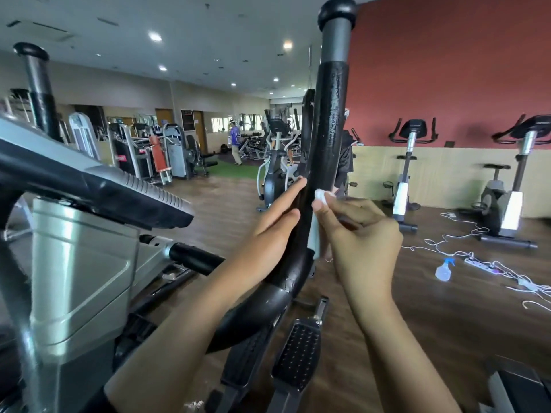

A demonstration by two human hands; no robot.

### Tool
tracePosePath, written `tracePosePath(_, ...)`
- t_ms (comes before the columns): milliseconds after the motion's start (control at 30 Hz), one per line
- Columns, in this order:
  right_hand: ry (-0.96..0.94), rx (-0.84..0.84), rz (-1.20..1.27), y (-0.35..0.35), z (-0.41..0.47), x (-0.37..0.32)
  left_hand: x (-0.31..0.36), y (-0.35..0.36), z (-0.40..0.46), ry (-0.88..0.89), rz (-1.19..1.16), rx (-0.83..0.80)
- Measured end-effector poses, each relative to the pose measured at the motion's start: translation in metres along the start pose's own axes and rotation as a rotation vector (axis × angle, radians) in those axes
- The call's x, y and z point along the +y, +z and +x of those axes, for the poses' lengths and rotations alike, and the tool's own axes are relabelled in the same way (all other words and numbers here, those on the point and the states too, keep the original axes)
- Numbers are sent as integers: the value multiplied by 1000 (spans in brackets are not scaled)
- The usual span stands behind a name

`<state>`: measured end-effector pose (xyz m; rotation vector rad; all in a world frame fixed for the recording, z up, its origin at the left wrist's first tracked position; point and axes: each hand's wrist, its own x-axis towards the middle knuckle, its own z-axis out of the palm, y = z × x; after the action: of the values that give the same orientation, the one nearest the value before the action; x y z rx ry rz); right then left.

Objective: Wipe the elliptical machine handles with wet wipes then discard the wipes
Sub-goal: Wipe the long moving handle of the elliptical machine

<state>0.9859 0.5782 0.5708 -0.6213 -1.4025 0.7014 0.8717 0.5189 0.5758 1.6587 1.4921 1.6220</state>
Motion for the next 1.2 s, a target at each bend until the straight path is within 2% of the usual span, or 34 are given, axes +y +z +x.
tracePosePath(267,-77,73,-46,19,56,1,1,4,18,36,55,14)
tracePosePath(500,-194,45,-34,16,47,8,-2,1,35,63,60,9)
tracePosePath(667,-193,114,12,30,99,2,-1,1,54,88,92,-2)
tracePosePath(933,-306,56,52,27,92,13,-1,6,92,179,-24,34)
tracePosePath(1200,-381,109,97,38,151,-14,8,10,115,226,-124,81)
